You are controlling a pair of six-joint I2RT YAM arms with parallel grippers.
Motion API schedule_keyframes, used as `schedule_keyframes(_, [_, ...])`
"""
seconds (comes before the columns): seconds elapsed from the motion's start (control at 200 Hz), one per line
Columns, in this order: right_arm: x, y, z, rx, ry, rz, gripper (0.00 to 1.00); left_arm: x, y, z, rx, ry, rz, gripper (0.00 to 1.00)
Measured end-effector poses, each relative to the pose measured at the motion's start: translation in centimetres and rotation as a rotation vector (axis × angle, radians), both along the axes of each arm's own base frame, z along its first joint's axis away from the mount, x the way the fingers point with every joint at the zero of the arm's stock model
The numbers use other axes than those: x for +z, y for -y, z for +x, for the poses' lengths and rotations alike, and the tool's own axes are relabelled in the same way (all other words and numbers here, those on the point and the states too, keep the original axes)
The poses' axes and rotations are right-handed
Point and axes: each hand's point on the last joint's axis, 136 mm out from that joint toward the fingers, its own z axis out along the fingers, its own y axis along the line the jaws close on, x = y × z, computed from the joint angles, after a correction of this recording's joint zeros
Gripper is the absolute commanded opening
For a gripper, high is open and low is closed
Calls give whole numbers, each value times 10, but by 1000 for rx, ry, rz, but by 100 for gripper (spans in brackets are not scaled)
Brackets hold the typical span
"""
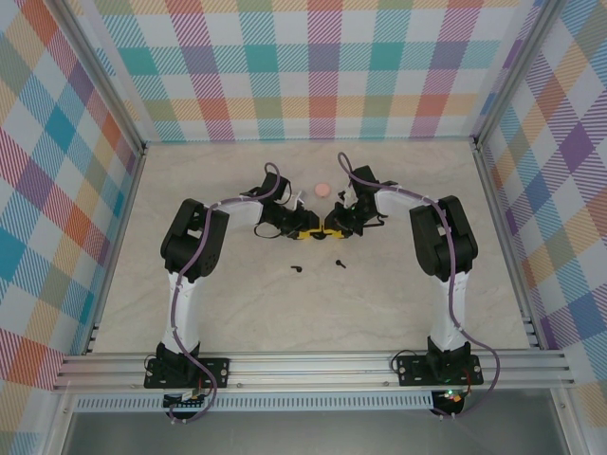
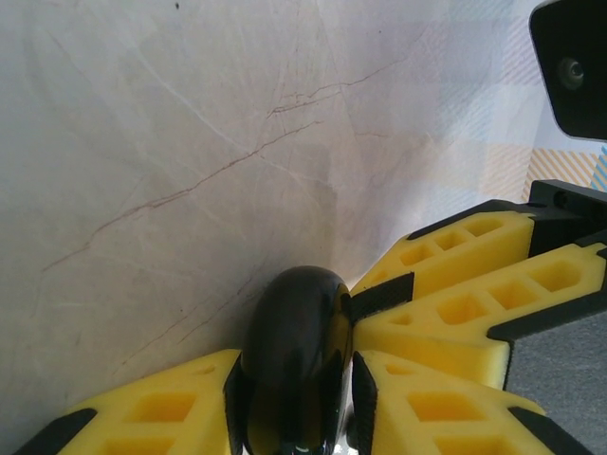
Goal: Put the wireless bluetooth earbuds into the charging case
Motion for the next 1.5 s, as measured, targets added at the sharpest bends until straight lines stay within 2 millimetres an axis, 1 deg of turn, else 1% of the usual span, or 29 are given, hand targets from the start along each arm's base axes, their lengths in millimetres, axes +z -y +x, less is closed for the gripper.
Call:
schedule_keyframes(0.17, [0,-1,1,-1,2,3,22,-1,1,-3,-1,-15,-8,27])
schedule_keyframes(0.255, [-1,0,1,-4,0,1,24,0,1,-2,4,-21,-12,23])
schedule_keyframes(0.33, [-2,2,1,-7,1,-5,30,1,1,-2,6,-20,-11,21])
schedule_keyframes(0.41, [-4,6,0,-10,9,-20,42,1,0,-2,8,-18,-8,21])
schedule_keyframes(0.475, [-6,10,-2,-8,24,-40,47,2,0,-2,9,-15,-7,19])
schedule_keyframes(0.56, [-2,16,-3,-3,58,-60,53,3,0,-2,8,-13,-4,19])
schedule_keyframes(0.645, [6,22,-7,17,119,-82,58,9,-1,-2,3,4,-7,19])
schedule_keyframes(0.72, [21,28,-7,34,201,-97,61,20,-2,-1,-2,29,-12,19])
schedule_keyframes(0.78, [35,32,-7,53,277,-103,61,33,-5,0,-4,61,-17,19])
schedule_keyframes(0.87, [59,36,-4,74,395,-103,61,61,-7,2,-13,135,-35,19])
schedule_keyframes(0.96, [80,37,0,90,473,-85,61,93,-9,1,-24,227,-54,19])
schedule_keyframes(1.03, [90,37,0,103,499,-60,61,114,-12,-1,-33,294,-64,18])
schedule_keyframes(1.13, [100,32,-4,131,513,-10,61,137,-16,-6,-47,386,-75,16])
schedule_keyframes(1.215, [111,28,-8,148,523,32,61,150,-19,-10,-59,470,-85,15])
schedule_keyframes(1.29, [127,24,-13,163,552,69,61,156,-21,-15,-73,545,-99,17])
schedule_keyframes(1.36, [149,22,-17,177,604,105,61,161,-23,-22,-91,610,-114,18])
schedule_keyframes(1.5, [198,20,-29,218,744,170,61,174,-23,-27,-140,705,-132,17])
